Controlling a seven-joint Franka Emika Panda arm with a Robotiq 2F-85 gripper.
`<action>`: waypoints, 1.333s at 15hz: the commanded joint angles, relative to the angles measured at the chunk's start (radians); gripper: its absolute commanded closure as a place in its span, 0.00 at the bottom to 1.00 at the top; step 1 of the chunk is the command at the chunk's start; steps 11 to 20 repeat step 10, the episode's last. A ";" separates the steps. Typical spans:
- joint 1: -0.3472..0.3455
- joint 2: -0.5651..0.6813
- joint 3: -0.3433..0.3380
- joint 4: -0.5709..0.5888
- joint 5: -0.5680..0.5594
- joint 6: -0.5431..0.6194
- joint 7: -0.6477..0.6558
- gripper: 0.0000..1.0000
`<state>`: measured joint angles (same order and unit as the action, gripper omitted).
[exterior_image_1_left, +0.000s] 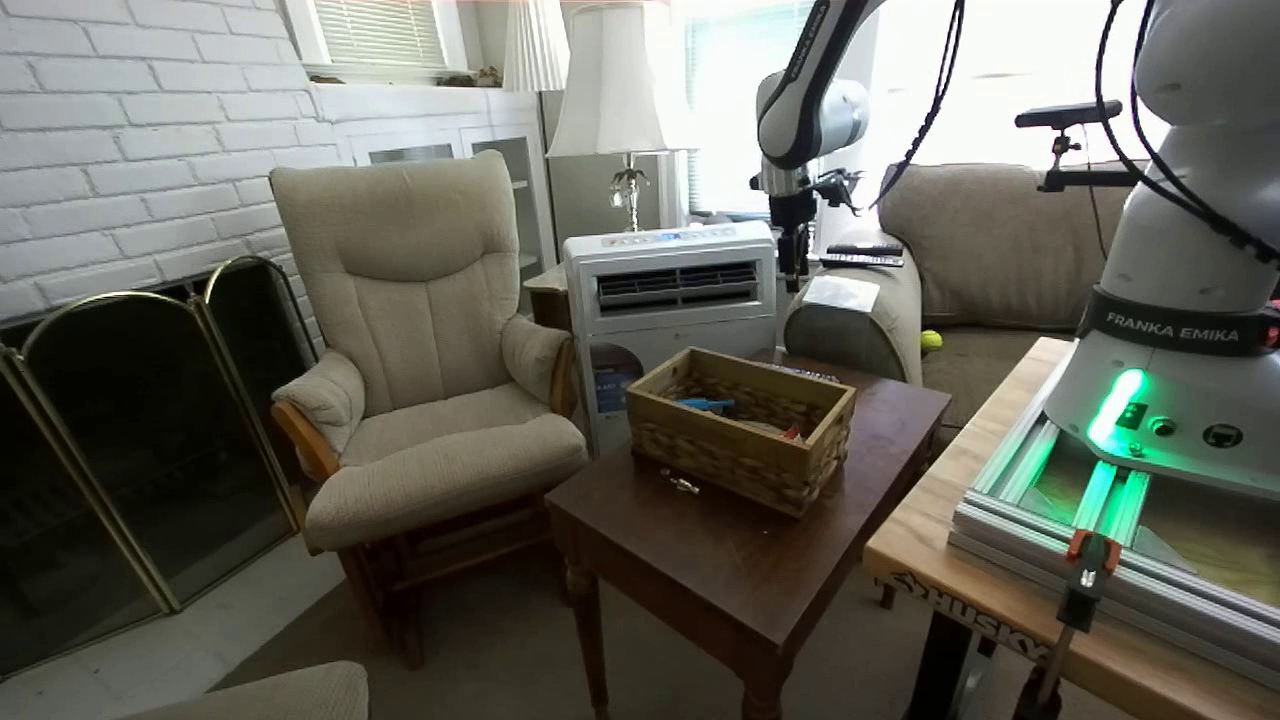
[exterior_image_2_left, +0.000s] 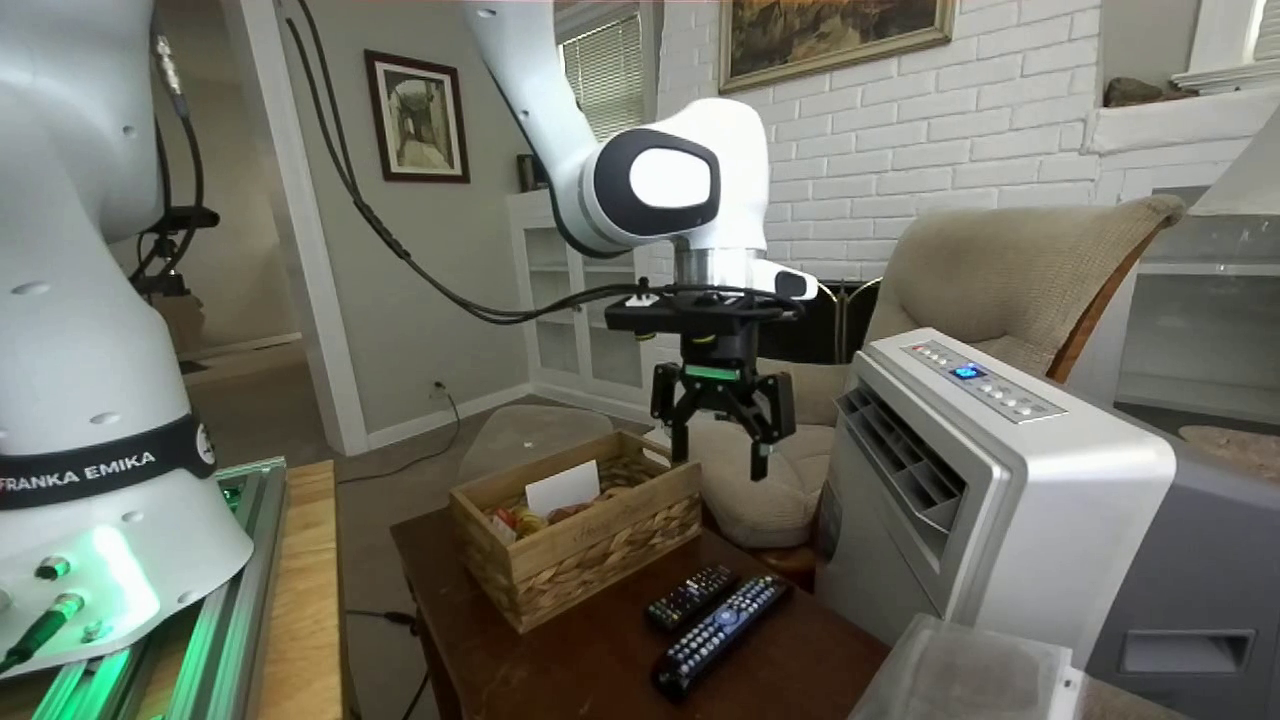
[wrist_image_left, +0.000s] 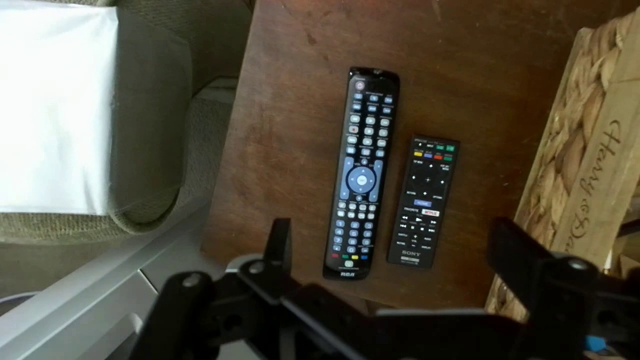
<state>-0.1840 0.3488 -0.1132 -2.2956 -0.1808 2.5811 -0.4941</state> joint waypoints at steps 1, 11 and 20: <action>-0.058 -0.115 0.039 -0.132 0.036 0.115 -0.089 0.00; -0.091 -0.139 0.094 -0.142 0.316 0.095 -0.203 0.00; -0.091 -0.139 0.094 -0.142 0.316 0.095 -0.203 0.00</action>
